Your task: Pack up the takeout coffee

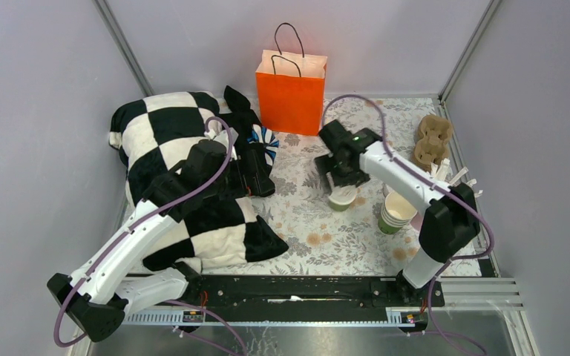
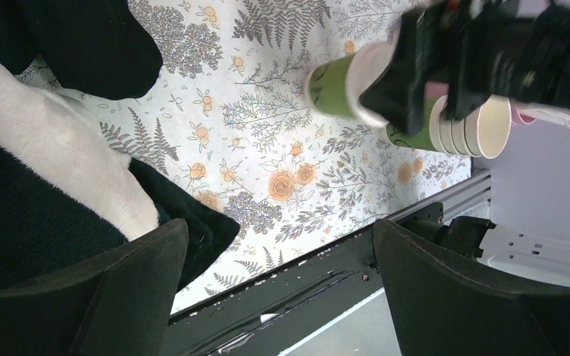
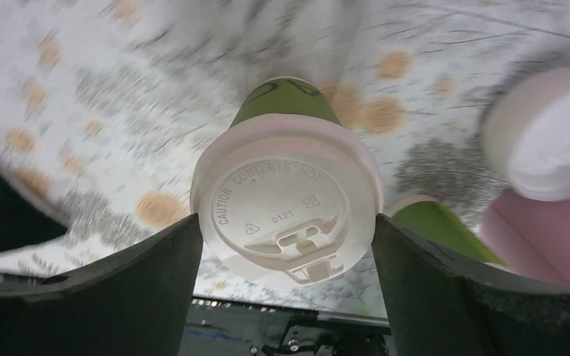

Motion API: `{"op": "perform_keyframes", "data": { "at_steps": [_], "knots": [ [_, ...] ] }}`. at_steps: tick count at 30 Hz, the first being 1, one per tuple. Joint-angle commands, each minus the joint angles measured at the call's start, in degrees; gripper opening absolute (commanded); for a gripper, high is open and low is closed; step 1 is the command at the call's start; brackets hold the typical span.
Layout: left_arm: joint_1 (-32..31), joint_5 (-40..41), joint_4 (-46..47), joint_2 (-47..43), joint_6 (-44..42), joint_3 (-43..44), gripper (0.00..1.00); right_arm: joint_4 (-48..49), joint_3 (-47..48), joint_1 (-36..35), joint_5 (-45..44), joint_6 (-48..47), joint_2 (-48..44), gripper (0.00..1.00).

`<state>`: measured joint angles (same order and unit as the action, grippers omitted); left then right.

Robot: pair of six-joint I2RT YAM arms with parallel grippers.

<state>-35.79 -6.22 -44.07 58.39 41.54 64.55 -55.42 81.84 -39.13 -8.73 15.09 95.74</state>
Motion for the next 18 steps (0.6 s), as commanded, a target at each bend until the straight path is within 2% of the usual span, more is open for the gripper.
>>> {"op": "perform_keyframes", "data": {
  "at_steps": [1, 6, 18],
  "knots": [
    [0.4, 0.2, 2.1, 0.5, -1.0, 2.3, 0.99, 1.6, 0.0, 10.0, -2.3, -2.2, -4.0, 0.88],
    [0.5, -0.1, 2.4, 1.5, -1.6, 2.9, 0.99, 1.8, -1.1, 18.4, -1.2, -4.6, -4.2, 0.88],
    [1.3, -2.8, 3.5, 7.6, -4.7, 7.1, 0.99, 2.3, -3.8, 23.7, -1.5, -4.4, -5.6, 0.89]
  ]
}}
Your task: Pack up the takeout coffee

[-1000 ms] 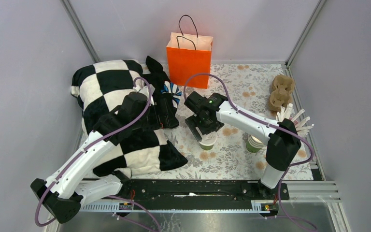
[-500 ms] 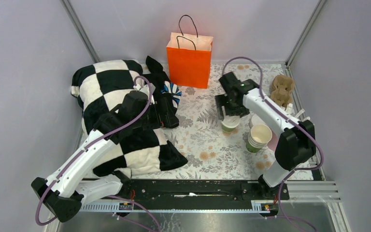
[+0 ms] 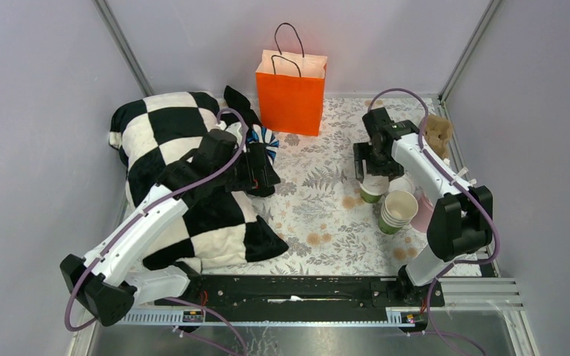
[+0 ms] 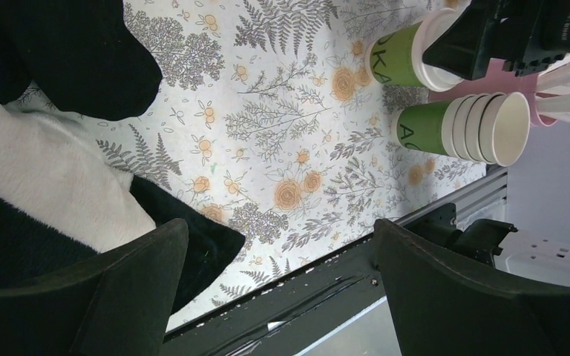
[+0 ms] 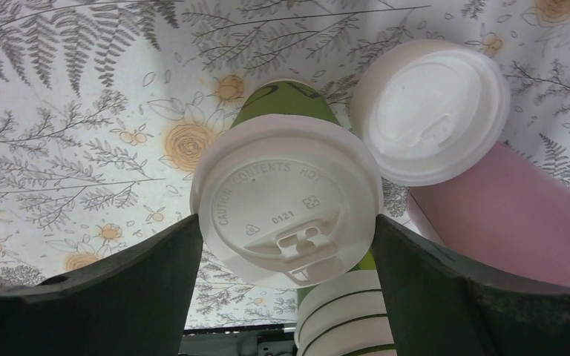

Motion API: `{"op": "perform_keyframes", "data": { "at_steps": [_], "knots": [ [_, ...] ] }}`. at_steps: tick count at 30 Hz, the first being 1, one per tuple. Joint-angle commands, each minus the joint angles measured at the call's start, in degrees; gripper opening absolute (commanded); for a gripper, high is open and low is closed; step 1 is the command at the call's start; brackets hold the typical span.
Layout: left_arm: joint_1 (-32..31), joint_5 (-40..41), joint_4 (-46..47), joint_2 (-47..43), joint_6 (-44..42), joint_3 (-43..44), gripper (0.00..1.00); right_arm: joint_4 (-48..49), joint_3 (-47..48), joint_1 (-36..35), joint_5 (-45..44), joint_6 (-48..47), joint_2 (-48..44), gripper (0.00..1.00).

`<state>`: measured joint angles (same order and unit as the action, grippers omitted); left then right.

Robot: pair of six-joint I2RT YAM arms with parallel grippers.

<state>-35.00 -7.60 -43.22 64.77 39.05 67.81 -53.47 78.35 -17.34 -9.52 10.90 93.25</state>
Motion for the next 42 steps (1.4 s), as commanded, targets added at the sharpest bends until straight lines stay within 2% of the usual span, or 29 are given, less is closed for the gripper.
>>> {"op": "perform_keyframes", "data": {
  "at_steps": [1, 8, 13, 22, 29, 33, 38, 42],
  "knots": [
    [0.6, -1.6, 2.6, 1.5, -2.6, 4.2, 0.99, 0.4, -0.4, 2.2, -0.6, -0.2, -3.0, 0.89],
    [1.5, -2.9, 2.1, 3.2, -4.2, 6.2, 0.99, 0.8, -1.5, 4.5, -0.5, -0.7, -3.2, 0.91],
    [2.1, -3.3, 0.9, 3.9, -5.2, 8.0, 0.99, 0.7, -1.8, 4.5, 2.4, -1.5, -4.6, 0.99],
    [2.4, -3.6, -0.2, 3.7, -4.8, 10.5, 0.99, -7.2, 7.9, 4.5, 2.7, 0.7, -7.4, 1.00],
    [2.5, -1.8, -0.8, 2.0, -5.5, 11.4, 0.99, -10.5, 14.0, 4.5, 4.2, 0.9, -11.3, 1.00],
    [2.7, -1.7, -0.1, 3.6, -5.3, 12.2, 0.99, -9.0, 15.6, 4.5, 6.3, 2.1, -12.0, 1.00],
    [3.5, -1.4, 0.0, 7.9, -6.7, 15.0, 0.99, -4.6, 18.4, 4.6, 10.3, 4.2, -8.4, 1.00],
    [5.7, -1.1, -1.9, 12.2, -11.1, 19.6, 0.99, -1.9, 25.5, 4.6, 14.0, 6.9, -1.6, 1.00]
  ]
}}
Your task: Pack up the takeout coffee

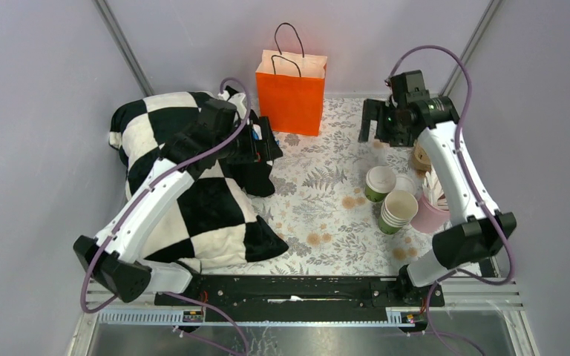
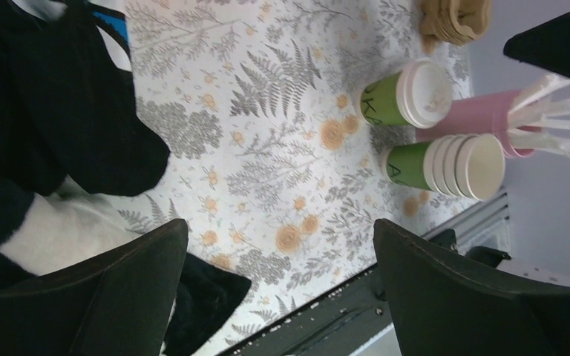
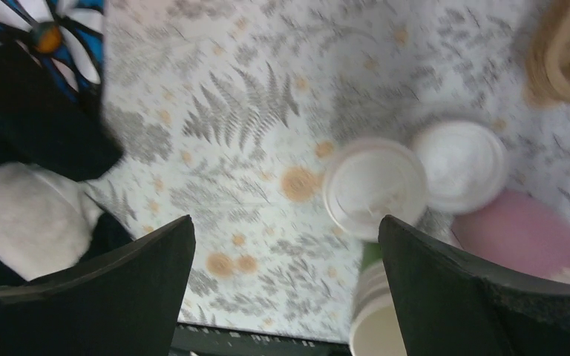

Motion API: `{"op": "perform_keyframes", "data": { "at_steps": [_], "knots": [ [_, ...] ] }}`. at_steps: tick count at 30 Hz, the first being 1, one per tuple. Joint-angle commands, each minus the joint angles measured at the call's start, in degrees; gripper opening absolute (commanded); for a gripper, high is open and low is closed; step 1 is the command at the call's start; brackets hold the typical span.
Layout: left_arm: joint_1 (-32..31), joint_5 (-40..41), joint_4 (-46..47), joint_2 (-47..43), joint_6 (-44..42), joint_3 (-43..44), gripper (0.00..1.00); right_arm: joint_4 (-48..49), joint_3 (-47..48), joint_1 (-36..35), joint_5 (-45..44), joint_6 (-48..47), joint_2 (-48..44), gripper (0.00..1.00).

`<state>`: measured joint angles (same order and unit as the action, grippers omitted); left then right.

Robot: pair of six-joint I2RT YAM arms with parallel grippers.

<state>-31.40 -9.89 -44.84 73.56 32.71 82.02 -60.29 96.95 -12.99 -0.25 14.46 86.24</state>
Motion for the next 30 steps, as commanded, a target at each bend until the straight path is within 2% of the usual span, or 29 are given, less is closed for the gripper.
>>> {"op": "perform_keyframes", "data": {
  "at_steps": [1, 7, 11, 15, 19, 25, 30],
  "knots": [
    [3.0, 0.8, -0.7, 4.5, -5.7, 6.6, 0.99, 5.5, 8.9, 0.4, 3.9, 4.0, 7.6, 1.00],
    [8.0, 1.1, -1.5, 9.3, -10.9, 11.6, 0.99, 3.4, 20.4, 4.0, -4.0, 4.7, 17.2, 0.98],
    [10.1, -0.2, -1.4, 9.7, -14.1, 11.6, 0.99, 3.4, 19.3, 10.9, 0.1, 5.7, 18.8, 0.92],
    [10.2, 1.2, -1.4, 9.9, -16.8, 10.7, 0.99, 1.6, 19.2, 18.8, -0.6, 5.5, 20.1, 0.83],
    [10.1, 0.7, -1.2, 10.6, -17.6, 10.8, 0.99, -1.3, 23.0, 24.0, -1.7, 3.7, 24.1, 0.80],
    [10.0, 1.6, -1.2, 11.8, -18.5, 10.2, 0.99, -5.1, 32.4, 26.2, -2.4, 4.1, 33.3, 0.68],
    [10.1, 1.2, -1.9, 15.4, -18.8, 13.1, 0.99, -6.0, 33.5, 26.2, -5.6, 6.1, 37.5, 0.64]
  ]
}}
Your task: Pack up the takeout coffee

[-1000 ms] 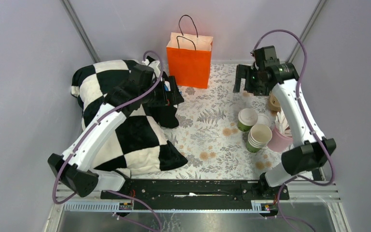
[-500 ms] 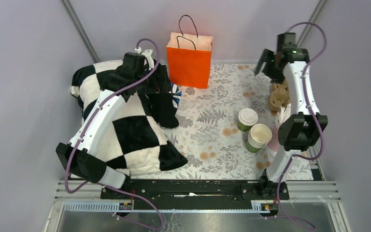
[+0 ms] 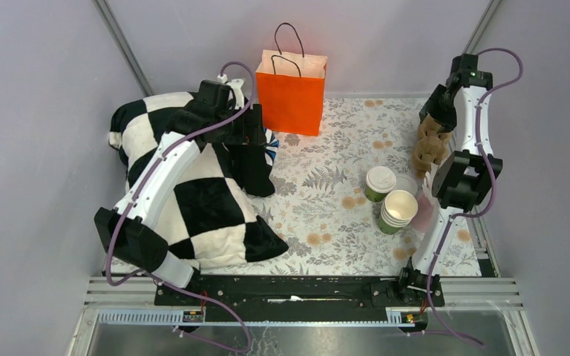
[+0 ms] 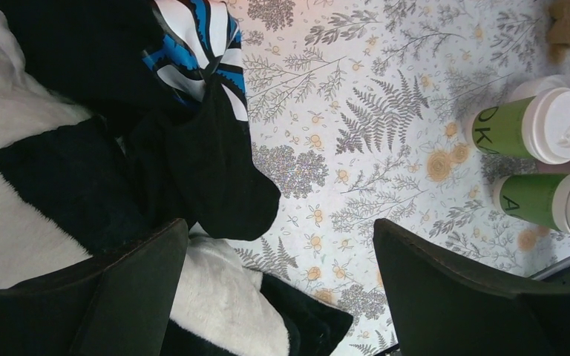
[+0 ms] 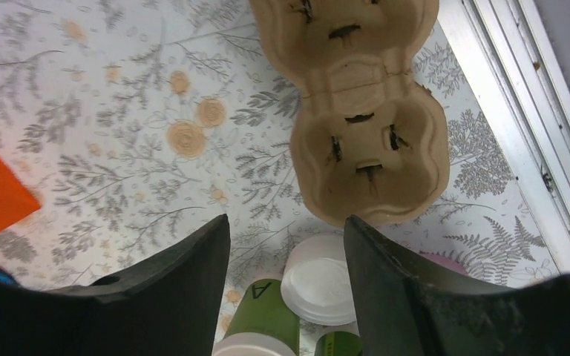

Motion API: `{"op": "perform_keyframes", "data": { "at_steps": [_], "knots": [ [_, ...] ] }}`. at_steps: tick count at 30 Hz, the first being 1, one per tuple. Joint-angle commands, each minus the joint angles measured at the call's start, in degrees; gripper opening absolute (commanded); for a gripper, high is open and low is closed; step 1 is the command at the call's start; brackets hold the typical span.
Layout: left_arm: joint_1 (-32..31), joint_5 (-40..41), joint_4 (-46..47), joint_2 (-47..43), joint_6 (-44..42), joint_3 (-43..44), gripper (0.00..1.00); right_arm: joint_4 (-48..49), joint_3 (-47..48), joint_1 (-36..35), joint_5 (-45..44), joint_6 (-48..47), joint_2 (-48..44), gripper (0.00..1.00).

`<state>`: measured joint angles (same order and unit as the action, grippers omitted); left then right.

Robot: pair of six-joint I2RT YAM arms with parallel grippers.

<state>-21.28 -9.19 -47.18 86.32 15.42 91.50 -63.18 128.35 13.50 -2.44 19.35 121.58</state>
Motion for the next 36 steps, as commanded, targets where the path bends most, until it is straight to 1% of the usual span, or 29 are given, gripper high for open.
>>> {"op": "perform_keyframes", "data": {
  "at_steps": [1, 5, 8, 13, 21, 26, 31, 36],
  "knots": [
    [0.2, 0.7, 0.3, 3.2, -1.6, 4.2, 0.99, -2.7, 1.4, -0.3, -3.9, 1.4, 2.4, 0.64],
    [1.7, -0.6, 0.5, 5.3, -0.5, 5.3, 0.99, -0.5, -1.5, -0.5, -4.1, 3.0, 3.5, 0.63],
    [2.6, -1.4, 0.6, 6.9, -0.1, 6.2, 0.99, 0.3, -1.6, -0.7, -5.1, 3.2, 5.9, 0.62],
    [4.6, -2.5, 0.6, 7.7, 1.0, 6.7, 0.99, 0.5, -0.4, -0.7, -7.0, 3.9, 8.8, 0.52],
    [5.3, -3.2, 0.6, 8.0, 0.8, 6.7, 0.99, 2.6, 0.8, -0.7, -8.1, 5.7, 11.3, 0.51],
    [5.5, -2.7, 0.3, 7.4, 0.6, 6.2, 0.99, 4.6, -0.8, -0.7, -8.9, 6.4, 11.4, 0.40],
    [5.9, -2.6, 0.2, 7.0, 0.4, 5.9, 0.99, 4.9, -1.6, -0.7, -8.6, 7.4, 11.6, 0.40],
    [6.2, -2.7, 0.3, 6.9, 0.4, 5.7, 0.99, 5.5, -2.5, -0.7, -7.6, 8.4, 11.6, 0.42]
  ]
}}
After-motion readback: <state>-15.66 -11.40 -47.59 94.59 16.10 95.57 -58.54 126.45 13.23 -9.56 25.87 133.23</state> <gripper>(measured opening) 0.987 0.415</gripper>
